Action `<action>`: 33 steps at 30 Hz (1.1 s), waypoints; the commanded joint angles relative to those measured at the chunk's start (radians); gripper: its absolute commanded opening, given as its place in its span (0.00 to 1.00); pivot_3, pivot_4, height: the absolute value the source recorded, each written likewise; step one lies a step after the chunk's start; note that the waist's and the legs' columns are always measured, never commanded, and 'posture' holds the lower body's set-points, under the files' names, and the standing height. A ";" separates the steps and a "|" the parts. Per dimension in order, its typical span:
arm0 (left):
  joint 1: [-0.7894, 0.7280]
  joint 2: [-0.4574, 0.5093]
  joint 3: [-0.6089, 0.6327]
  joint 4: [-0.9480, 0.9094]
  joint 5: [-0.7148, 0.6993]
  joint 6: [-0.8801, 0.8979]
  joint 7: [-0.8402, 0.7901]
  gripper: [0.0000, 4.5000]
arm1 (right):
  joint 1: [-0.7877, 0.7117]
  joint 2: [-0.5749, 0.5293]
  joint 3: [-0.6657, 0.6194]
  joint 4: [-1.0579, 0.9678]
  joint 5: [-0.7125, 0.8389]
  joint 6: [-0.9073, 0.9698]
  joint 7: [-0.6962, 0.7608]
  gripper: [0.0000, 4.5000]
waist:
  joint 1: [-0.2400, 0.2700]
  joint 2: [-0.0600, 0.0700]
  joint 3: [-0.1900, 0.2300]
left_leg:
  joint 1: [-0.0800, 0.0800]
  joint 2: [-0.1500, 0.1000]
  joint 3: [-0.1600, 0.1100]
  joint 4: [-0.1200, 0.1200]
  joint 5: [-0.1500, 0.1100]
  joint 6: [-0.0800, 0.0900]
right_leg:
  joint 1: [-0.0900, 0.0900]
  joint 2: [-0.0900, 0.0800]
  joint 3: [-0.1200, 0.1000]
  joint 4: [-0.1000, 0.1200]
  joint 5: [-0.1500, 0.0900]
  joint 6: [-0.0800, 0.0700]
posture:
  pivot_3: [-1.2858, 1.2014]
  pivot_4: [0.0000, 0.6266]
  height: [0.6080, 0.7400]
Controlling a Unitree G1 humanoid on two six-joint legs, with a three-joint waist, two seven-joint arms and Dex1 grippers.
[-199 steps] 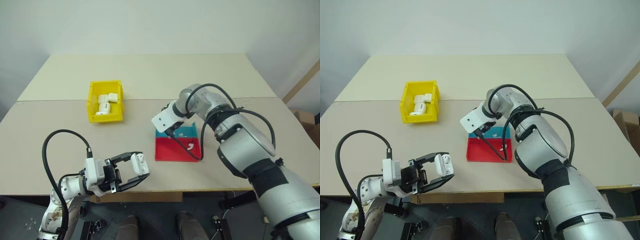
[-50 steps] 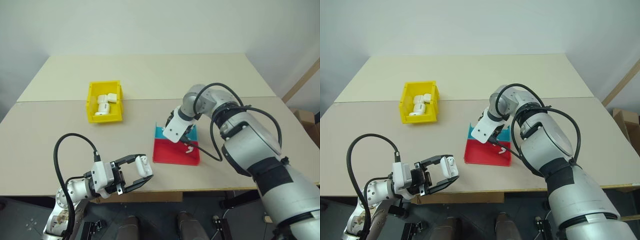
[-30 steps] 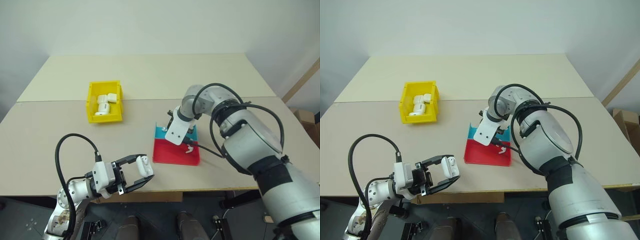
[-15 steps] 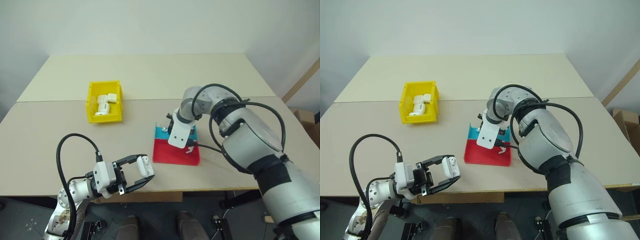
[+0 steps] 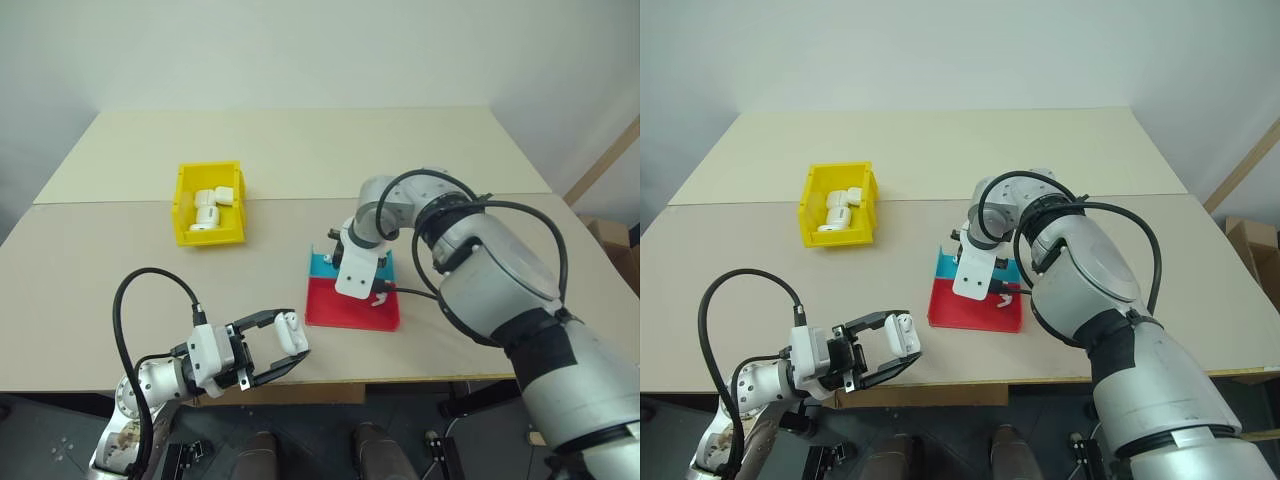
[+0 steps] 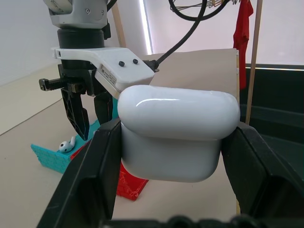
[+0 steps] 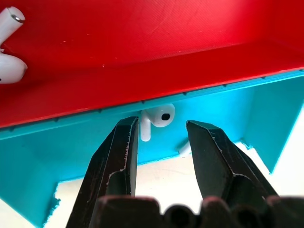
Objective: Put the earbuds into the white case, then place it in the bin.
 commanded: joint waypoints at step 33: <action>0.005 0.001 -0.012 -0.030 -0.004 -0.044 0.010 0.63 | -0.033 0.006 0.051 0.001 -0.045 -0.035 -0.056 0.17 | 0.000 0.000 0.000 | 0.000 0.000 0.000 0.000 0.000 0.000 | 0.000 0.000 0.000 0.000 0.000 0.000 | 0.52 0.24 1.00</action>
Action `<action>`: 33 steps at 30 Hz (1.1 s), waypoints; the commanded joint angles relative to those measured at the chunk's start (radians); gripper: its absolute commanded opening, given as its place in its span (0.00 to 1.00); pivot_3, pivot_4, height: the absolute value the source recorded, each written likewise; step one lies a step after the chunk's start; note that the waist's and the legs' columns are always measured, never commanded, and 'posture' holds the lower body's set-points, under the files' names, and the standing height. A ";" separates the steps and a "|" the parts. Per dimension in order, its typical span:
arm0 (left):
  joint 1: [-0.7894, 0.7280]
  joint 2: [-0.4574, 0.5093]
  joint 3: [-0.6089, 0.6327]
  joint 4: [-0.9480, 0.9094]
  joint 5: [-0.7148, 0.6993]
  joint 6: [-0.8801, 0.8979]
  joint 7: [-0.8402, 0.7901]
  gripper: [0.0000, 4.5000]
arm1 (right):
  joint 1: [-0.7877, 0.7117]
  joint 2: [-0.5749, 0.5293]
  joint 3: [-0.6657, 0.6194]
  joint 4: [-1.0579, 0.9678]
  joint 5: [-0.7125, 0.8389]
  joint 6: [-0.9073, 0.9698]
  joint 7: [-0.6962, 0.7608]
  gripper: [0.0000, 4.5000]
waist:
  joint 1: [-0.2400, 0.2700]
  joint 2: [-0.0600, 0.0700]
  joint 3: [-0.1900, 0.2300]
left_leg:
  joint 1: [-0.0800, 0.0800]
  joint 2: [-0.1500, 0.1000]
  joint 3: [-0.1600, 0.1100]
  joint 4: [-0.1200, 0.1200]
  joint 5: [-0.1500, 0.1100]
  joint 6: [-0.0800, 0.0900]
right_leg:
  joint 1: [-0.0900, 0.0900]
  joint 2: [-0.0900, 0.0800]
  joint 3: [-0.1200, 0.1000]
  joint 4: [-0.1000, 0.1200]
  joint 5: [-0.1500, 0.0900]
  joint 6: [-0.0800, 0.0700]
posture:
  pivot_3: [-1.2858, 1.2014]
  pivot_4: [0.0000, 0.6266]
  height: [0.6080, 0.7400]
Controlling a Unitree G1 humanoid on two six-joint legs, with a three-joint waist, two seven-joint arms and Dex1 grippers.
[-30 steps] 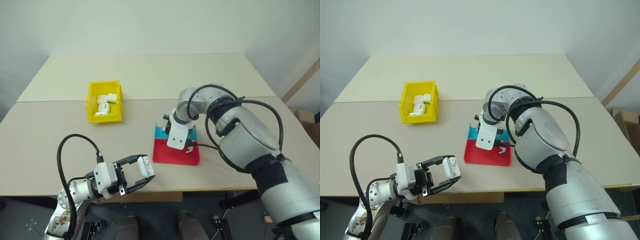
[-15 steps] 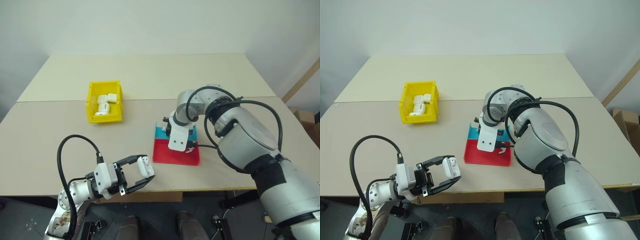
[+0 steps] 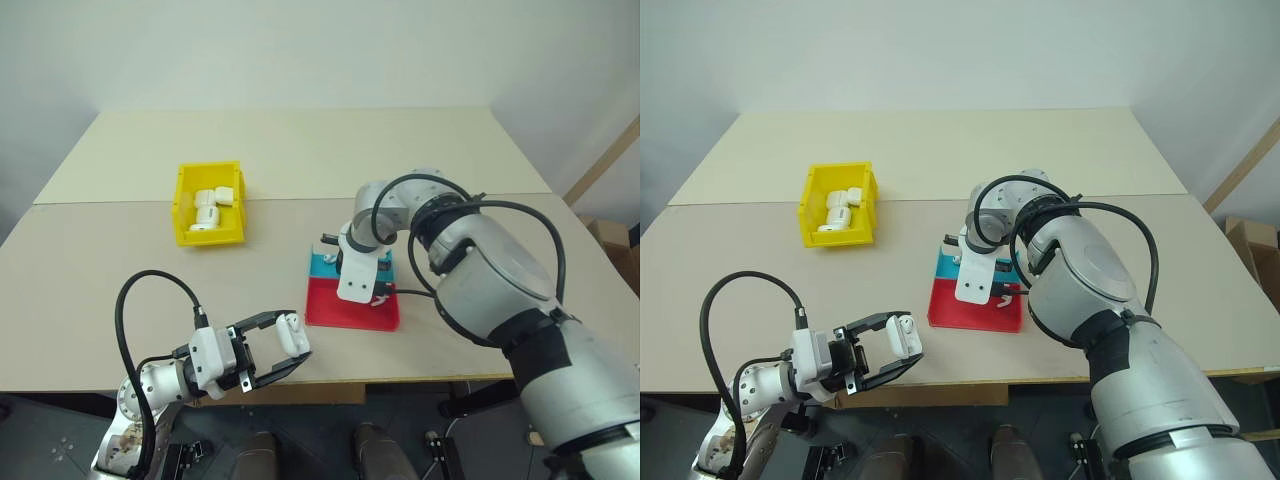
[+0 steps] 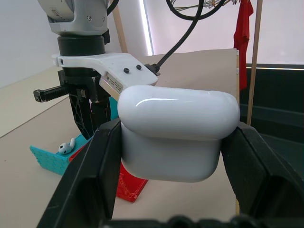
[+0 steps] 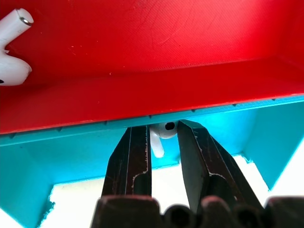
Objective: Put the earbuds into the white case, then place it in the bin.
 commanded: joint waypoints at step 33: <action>-0.250 0.004 0.017 0.022 -0.170 0.104 -0.071 0.63 | 0.757 -0.425 -1.068 -1.500 1.499 1.347 0.167 0.14 | 0.029 0.001 0.001 | -0.005 -0.001 -0.003 0.002 0.000 0.000 | 0.000 -0.002 -0.002 -0.001 0.000 0.000 | 0.52 0.24 1.00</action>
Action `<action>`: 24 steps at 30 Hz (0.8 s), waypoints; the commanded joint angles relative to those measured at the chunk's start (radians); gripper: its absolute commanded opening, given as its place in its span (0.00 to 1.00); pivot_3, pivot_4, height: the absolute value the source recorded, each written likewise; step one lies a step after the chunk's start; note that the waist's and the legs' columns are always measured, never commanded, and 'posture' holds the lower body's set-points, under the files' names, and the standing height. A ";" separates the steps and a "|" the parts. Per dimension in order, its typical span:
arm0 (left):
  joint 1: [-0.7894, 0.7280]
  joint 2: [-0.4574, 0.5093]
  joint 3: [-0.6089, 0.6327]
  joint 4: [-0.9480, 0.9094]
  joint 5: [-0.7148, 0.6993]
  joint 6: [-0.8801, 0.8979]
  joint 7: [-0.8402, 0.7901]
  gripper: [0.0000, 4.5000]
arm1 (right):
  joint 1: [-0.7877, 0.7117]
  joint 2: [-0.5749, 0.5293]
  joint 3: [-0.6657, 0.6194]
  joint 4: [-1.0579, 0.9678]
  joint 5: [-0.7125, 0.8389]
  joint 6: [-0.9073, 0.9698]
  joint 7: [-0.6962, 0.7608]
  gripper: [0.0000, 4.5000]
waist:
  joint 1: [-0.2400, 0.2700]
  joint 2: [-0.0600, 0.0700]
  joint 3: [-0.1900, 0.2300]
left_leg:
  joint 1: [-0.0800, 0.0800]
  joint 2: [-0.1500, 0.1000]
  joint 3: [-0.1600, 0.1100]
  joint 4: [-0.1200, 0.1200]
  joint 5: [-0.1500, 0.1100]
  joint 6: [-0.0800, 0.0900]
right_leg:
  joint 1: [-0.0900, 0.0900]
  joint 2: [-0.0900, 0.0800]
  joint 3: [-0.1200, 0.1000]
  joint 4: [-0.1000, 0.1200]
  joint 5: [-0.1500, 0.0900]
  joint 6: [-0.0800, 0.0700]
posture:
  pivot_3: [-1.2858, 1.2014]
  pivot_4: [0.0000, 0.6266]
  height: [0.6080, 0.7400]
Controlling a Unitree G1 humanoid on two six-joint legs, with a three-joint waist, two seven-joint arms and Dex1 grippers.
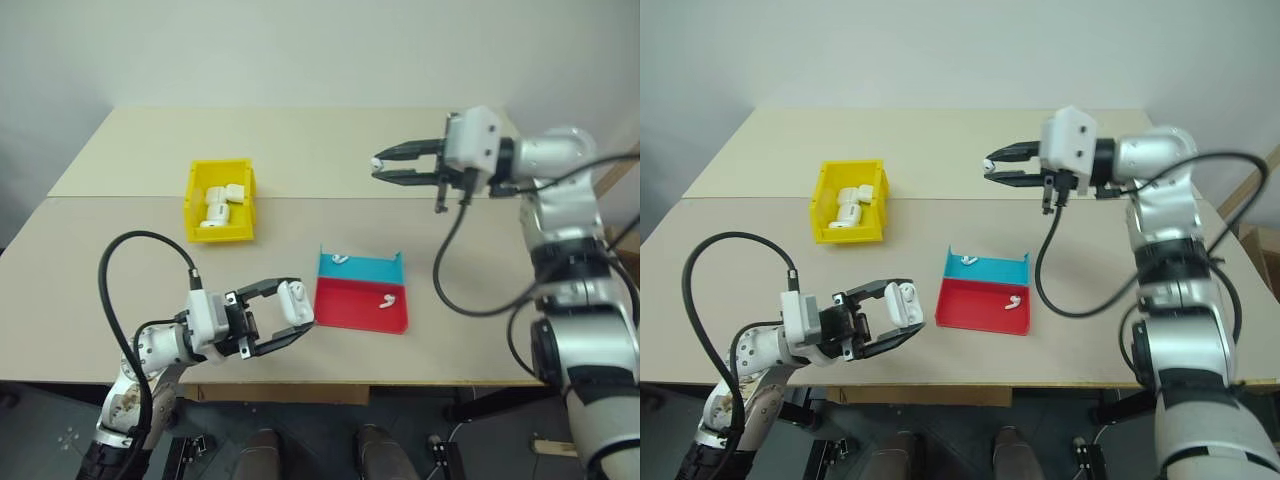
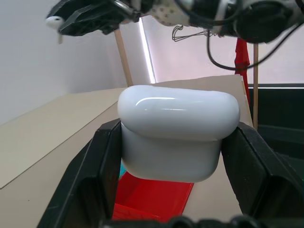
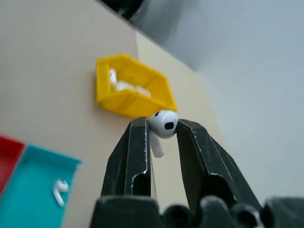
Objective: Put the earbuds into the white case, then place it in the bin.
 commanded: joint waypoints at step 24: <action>-0.270 -0.118 -0.023 0.078 -0.149 0.159 -0.104 0.63 | 0.530 0.096 0.001 -0.899 0.493 0.444 -0.490 0.14 | 0.000 -0.001 -0.001 | 0.002 0.000 0.002 0.001 0.000 0.001 | 0.005 0.003 0.002 -0.006 0.000 0.003 | 0.52 0.24 1.00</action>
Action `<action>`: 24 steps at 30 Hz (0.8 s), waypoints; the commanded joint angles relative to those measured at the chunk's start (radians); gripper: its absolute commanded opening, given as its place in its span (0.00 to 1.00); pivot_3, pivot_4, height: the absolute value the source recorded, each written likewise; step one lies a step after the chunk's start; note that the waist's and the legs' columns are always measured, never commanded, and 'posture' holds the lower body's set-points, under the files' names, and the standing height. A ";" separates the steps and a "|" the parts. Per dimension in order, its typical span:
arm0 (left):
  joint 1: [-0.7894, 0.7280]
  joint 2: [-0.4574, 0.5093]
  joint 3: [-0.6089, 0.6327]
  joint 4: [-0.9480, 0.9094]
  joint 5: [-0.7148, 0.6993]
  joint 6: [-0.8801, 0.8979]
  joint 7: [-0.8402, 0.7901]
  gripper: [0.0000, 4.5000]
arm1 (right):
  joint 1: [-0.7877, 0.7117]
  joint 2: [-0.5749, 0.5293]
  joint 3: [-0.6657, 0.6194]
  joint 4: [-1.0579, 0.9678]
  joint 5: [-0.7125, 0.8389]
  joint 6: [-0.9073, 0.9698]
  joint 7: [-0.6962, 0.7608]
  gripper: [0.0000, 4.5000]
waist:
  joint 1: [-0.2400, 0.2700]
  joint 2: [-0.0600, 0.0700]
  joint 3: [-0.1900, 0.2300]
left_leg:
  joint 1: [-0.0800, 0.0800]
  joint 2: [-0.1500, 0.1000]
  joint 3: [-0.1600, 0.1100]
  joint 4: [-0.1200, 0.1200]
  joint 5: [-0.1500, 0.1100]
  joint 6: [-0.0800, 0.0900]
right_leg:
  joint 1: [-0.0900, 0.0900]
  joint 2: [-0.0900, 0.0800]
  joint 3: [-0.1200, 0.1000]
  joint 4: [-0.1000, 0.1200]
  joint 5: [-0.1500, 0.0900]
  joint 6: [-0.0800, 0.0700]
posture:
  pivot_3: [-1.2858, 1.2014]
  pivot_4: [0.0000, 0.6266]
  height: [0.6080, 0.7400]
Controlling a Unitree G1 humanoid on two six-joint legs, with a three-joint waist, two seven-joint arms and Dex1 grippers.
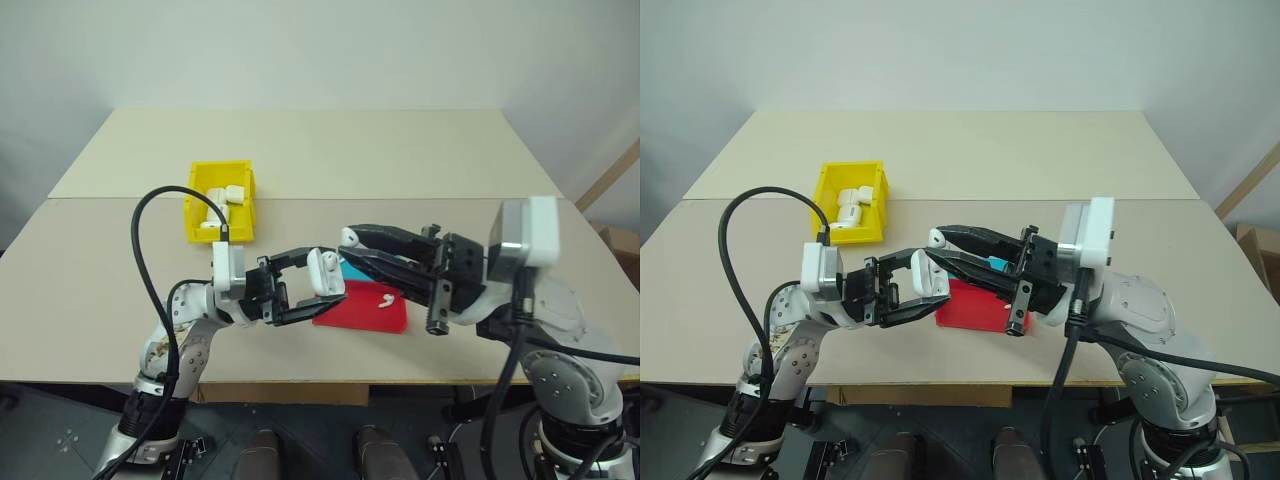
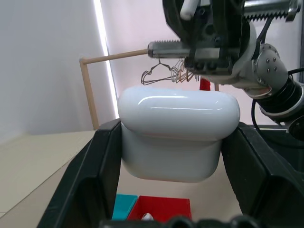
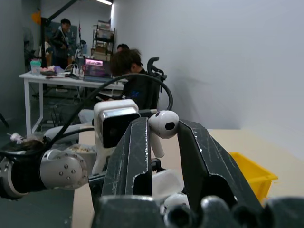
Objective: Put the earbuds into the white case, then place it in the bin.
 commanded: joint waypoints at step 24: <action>-0.007 -0.024 0.046 -0.024 -0.040 -0.018 -0.038 0.63 | 0.044 -0.066 0.049 -0.034 -0.010 0.037 0.057 0.14 | 0.001 0.000 0.000 | -0.001 0.000 0.000 0.000 0.000 0.000 | 0.000 0.000 0.000 0.000 0.000 0.000 | 0.52 0.24 1.00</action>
